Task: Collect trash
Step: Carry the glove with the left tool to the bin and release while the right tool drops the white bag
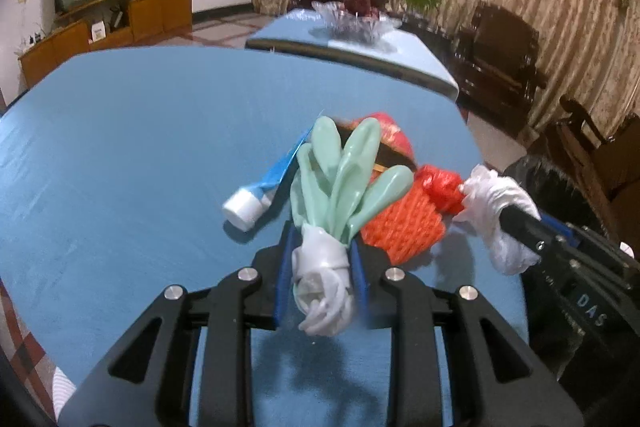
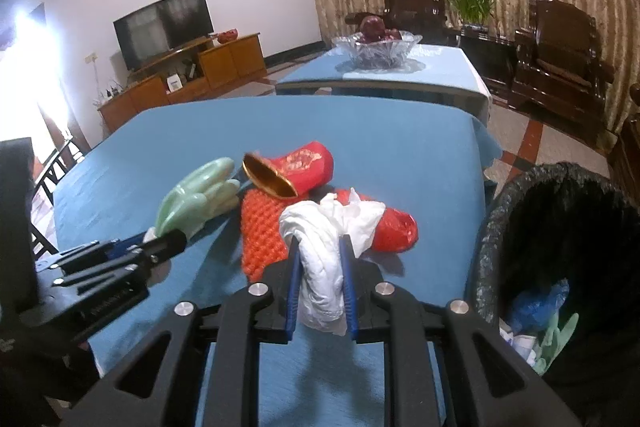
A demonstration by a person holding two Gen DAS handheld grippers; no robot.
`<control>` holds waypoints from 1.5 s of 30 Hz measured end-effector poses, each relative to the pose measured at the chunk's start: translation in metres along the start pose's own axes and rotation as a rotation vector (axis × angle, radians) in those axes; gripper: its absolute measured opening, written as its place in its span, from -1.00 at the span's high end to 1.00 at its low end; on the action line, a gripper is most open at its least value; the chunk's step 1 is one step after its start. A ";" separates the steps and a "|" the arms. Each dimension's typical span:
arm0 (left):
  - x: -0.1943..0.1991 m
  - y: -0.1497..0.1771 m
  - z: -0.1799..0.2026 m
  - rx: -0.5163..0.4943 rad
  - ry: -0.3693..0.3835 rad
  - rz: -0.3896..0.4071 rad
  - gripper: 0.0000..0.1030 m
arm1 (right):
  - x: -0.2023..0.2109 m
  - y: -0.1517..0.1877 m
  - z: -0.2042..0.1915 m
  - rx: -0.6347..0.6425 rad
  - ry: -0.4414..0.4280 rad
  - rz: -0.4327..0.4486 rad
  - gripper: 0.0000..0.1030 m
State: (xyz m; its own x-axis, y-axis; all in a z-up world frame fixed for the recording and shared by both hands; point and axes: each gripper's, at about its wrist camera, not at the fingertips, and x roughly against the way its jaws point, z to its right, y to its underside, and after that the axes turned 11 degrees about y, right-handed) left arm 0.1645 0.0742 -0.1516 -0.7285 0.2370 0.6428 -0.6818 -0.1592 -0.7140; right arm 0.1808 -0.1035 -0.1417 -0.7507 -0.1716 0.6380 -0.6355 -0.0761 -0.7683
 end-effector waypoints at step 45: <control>0.001 -0.061 0.210 -0.270 0.310 0.110 0.52 | 0.133 -0.038 0.164 -0.143 0.299 0.206 0.64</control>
State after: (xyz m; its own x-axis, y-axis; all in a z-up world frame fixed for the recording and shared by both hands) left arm 0.1911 -0.1172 -0.0488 -0.7134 0.5160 0.4742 -0.5290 0.0472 -0.8473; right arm 0.1344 -0.2844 -0.0366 -0.8710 0.1267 0.4746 -0.4693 0.0711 -0.8802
